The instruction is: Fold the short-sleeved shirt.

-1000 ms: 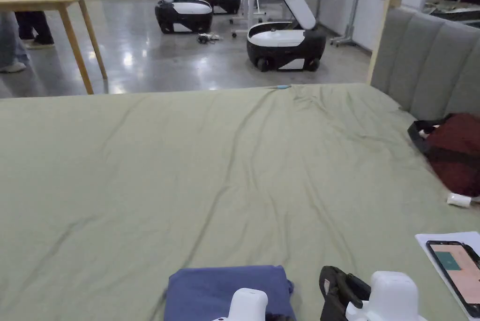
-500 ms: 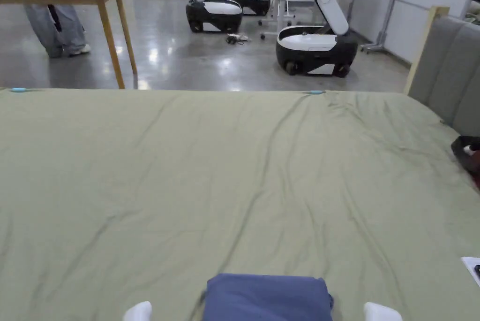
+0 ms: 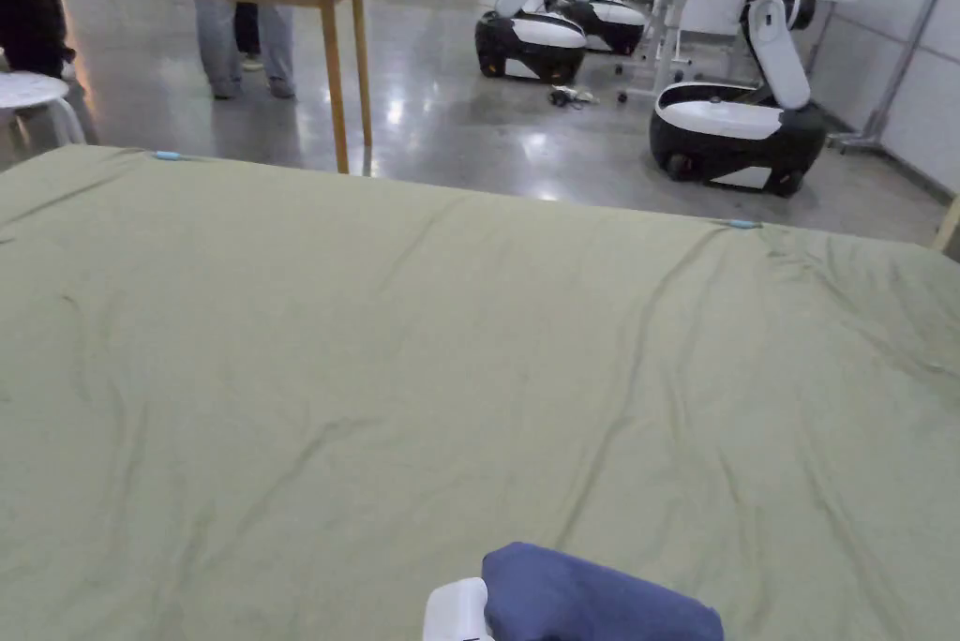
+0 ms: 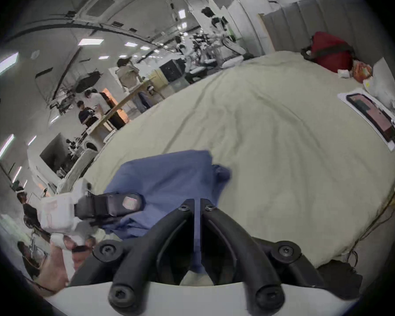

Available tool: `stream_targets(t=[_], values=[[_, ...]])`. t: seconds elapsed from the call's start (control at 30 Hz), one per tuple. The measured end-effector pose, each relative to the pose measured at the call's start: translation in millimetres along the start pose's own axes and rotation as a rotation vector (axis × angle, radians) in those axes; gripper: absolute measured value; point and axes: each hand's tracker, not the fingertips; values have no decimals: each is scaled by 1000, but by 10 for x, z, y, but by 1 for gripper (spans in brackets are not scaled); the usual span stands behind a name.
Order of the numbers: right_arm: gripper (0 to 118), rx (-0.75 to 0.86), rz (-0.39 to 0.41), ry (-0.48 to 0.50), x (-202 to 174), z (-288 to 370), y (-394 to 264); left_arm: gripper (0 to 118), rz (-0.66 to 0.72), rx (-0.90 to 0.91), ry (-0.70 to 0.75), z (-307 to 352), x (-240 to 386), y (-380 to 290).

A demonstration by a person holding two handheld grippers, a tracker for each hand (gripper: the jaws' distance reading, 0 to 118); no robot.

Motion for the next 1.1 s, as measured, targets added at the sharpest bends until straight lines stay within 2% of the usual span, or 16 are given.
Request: stream_targets(t=[0.13, 0.3, 0.4, 0.47, 0.53, 0.57, 0.6, 0.63, 0.67, 0.7, 0.73, 0.8, 0.9, 0.93, 1.03, 1.1], values=[[6, 49, 39, 24, -110, 26, -93, 23, -67, 68, 99, 955, -424, 414], [6, 79, 60, 24, -236, -38, -155, 23, -59, 122, 281, 2150, -1472, 899], [6, 92, 71, 11, -312, -41, -175, 23, -23, 97, 345, 2760, -2159, 1177], [6, 96, 69, 10, -353, -42, -181, 23, -104, 48, 503, 3096, -2497, 1378], [6, 95, 82, -4, -393, -40, -189, 23, -99, 23, 598, 3338, -2813, 1515], [6, 95, 86, -4, -390, -42, -185, 24, -79, 29, 557, 3441, -2960, 1544], [6, 98, 87, -2, -396, -33, -185, 28, -58, 49, 496, 3512, -3053, 1535], [6, 103, 88, 1, -401, -24, -180, 59, -49, 74, 438, 3539, -3139, 1534], [6, 113, 86, 9, -404, -6, -173, 87, -78, 83, 497, 3504, -3125, 1518], [6, 129, 78, 16, -400, 4, -167, 109, -124, 121, 569, 3501, -3102, 1511], [6, 141, 67, 16, -395, 20, -162, 113, -148, 127, 610, 3521, -3081, 1516], [6, 145, 52, 16, -377, 26, -150, 111, -125, 163, 601, 3679, -3029, 1473], [6, 143, 43, 20, -369, 24, -151, 108, -150, 258, 861, 3995, -2839, 1436], [6, 141, 44, 27, -366, 23, -152, 94, -174, 281, 942, 4068, -2725, 1403], [6, 125, 73, 53, -389, 1, -74, 75, -238, 400, 969, 4087, -2141, 1267], [6, 175, 145, 48, -471, 44, 132, 36, -311, 502, 934, 3880, -1601, 1164]])
